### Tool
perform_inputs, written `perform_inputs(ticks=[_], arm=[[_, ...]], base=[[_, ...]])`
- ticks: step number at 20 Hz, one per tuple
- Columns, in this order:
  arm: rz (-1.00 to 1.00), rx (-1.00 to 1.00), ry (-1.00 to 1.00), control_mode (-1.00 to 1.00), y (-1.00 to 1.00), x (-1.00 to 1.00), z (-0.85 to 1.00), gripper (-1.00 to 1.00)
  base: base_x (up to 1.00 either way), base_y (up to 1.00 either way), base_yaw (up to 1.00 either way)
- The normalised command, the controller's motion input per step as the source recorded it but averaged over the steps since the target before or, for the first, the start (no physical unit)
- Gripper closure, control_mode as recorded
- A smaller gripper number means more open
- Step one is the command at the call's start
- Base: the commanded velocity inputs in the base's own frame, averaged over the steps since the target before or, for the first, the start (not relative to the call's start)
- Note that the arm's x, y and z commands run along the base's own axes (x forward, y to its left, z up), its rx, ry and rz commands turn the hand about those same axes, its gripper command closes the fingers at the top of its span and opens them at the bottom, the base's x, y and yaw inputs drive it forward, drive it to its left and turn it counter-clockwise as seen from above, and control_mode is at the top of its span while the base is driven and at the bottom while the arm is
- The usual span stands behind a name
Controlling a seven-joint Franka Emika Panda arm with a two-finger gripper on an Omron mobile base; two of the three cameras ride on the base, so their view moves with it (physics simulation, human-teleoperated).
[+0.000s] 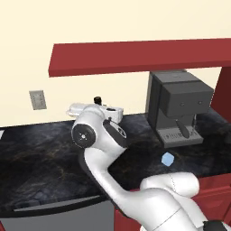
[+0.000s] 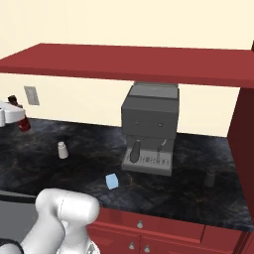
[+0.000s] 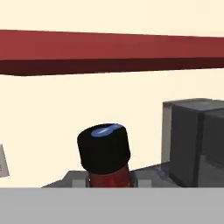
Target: There are various items on the counter. Only move the condiments/shakers into the cabinet.
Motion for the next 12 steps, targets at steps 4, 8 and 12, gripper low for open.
perform_inputs(ticks=[4,8,12], arm=[[0.22,-0.02,-0.07,-1.0,-0.64,-0.66,1.0,1.0],[0.15,-0.01,-0.06,-1.0,-0.67,-0.68,1.0,1.0],[0.06,0.04,0.02,-1.0,-0.6,-0.54,1.0,1.0]], base=[[0.0,0.0,0.0],[0.0,0.0,0.0],[0.0,0.0,0.0]])
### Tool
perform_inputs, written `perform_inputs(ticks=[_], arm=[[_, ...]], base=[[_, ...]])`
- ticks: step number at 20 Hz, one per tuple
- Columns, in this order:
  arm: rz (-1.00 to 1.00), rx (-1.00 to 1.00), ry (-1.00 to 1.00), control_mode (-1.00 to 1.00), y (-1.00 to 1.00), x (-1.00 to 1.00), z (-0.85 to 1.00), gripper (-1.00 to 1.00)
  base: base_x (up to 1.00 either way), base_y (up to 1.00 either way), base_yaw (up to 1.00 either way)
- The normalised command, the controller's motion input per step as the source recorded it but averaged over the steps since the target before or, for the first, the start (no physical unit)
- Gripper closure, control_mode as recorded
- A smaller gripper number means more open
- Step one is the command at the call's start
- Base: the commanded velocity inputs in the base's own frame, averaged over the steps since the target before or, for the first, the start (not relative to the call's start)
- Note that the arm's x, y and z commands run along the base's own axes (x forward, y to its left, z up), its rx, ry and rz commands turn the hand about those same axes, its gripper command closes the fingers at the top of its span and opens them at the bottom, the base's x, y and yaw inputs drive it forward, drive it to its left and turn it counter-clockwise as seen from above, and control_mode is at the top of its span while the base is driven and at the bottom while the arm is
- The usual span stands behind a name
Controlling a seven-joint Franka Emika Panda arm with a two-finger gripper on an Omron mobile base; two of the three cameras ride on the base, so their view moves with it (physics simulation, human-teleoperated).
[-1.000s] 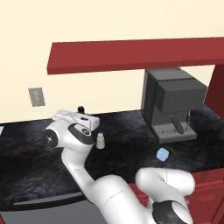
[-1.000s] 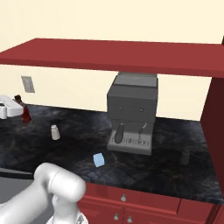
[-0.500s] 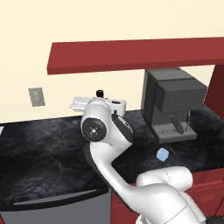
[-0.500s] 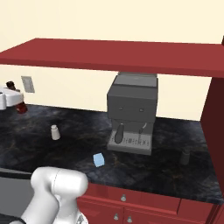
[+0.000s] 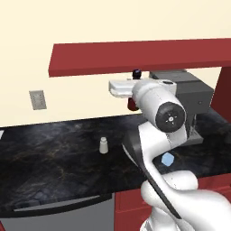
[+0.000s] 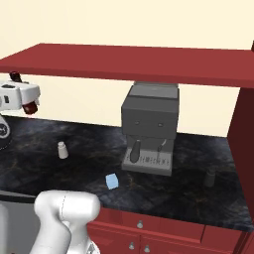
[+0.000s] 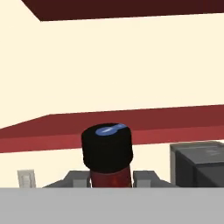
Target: There are various items on the counter. Only move the condiments/shakers into the cabinet.
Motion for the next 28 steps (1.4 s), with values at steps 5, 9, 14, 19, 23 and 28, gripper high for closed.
perform_inputs(ticks=[5,9,14,19,23,28], arm=[[0.0,0.19,0.21,-1.0,-0.71,-0.53,1.0,1.0],[0.0,0.14,0.12,-1.0,-0.61,-0.14,0.87,1.0],[0.04,-0.02,-0.07,-1.0,-0.15,-0.08,0.06,1.0],[0.17,-0.23,-0.4,-1.0,0.0,-0.26,0.0,1.0],[0.01,-0.04,-0.13,-1.0,0.0,-0.04,0.11,1.0],[0.0,-0.01,-0.12,-1.0,0.0,0.04,0.64,1.0]], base=[[0.0,0.0,0.0],[0.0,0.0,0.0],[0.0,0.0,0.0],[0.0,0.0,0.0],[0.0,0.0,0.0],[0.0,0.0,0.0]])
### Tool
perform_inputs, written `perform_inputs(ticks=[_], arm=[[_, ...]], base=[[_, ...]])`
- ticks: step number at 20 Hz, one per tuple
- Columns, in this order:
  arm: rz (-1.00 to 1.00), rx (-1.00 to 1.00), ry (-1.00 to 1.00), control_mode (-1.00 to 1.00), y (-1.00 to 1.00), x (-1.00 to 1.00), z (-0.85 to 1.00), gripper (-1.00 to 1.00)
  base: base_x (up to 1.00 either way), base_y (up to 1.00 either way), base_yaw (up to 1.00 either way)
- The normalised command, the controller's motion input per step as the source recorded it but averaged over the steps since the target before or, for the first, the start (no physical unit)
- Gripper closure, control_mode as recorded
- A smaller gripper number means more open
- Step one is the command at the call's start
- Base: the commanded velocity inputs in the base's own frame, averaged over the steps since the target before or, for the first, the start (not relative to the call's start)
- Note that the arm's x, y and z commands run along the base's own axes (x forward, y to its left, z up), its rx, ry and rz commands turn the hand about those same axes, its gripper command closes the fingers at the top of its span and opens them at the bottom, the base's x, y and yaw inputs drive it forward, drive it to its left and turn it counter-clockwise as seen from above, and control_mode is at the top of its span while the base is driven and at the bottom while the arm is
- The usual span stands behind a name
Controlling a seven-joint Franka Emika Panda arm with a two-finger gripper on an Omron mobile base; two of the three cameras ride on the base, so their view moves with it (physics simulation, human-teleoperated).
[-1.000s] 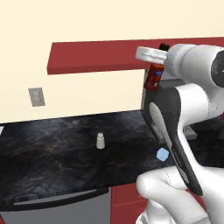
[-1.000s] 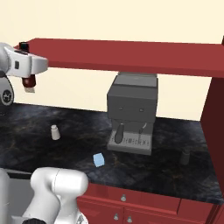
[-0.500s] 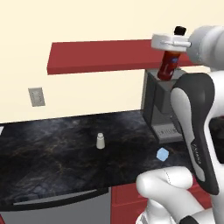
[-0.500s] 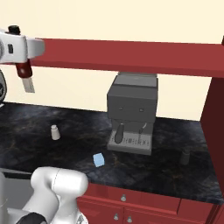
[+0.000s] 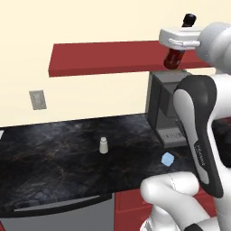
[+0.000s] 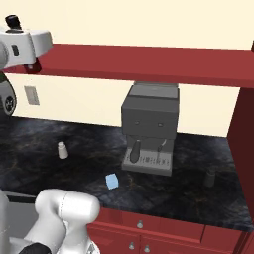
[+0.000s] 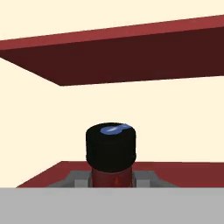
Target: There are various items on the counter. Only move the condiments/shakers into the cabinet.
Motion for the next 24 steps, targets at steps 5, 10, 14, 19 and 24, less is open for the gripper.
perform_inputs(ticks=[5,10,14,19,24], arm=[[0.0,-0.02,0.0,-1.0,0.0,0.37,0.44,1.0],[0.0,-0.01,0.08,-1.0,-0.04,0.46,-0.05,1.0],[0.0,-0.06,0.0,-1.0,-0.02,0.22,-0.24,1.0],[0.0,-0.06,-0.01,-1.0,0.0,0.11,-0.29,1.0],[0.0,-0.01,-0.07,-1.0,-0.04,0.12,-0.1,1.0]], base=[[0.0,0.0,0.0],[0.0,0.0,0.0],[0.0,0.0,0.0],[0.0,0.0,0.0],[0.0,0.0,0.0]])
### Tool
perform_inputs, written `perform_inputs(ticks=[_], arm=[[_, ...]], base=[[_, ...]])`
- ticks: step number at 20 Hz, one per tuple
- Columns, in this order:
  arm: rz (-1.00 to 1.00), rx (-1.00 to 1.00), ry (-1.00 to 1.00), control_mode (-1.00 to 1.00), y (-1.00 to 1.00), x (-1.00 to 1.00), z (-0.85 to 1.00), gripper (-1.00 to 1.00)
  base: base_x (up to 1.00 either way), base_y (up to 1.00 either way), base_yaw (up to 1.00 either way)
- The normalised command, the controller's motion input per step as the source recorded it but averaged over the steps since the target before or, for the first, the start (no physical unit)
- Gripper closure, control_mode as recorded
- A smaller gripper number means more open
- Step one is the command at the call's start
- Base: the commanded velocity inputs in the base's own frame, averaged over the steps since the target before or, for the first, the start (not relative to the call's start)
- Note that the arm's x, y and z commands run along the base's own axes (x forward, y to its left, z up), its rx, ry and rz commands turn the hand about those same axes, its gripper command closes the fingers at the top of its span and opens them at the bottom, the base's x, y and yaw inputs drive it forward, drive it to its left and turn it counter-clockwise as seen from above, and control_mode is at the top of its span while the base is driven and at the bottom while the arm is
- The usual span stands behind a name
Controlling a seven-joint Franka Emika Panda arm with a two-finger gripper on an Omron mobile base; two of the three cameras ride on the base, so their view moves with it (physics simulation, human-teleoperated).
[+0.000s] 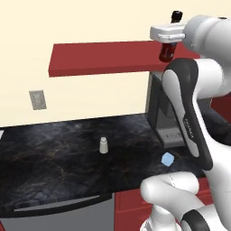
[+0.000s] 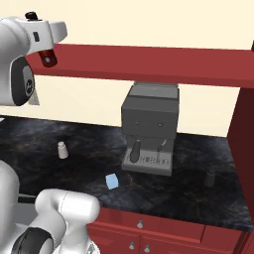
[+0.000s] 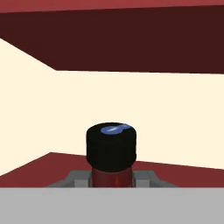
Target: There are various items on the counter. Only move the condiments/shakers into the cabinet.
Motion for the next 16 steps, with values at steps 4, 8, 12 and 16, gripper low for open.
perform_inputs(ticks=[4,8,12,16], arm=[[0.0,0.02,-0.06,-1.0,-0.14,0.33,0.0,1.0],[0.0,0.0,0.0,-1.0,-0.11,0.54,-0.01,1.0],[0.0,0.0,0.0,-1.0,-0.13,0.54,-0.03,1.0],[0.0,0.0,0.0,-1.0,-0.12,0.48,-0.08,1.0]], base=[[0.0,0.0,0.0],[0.0,0.0,0.0],[0.0,0.0,0.0],[0.0,0.0,0.0]])
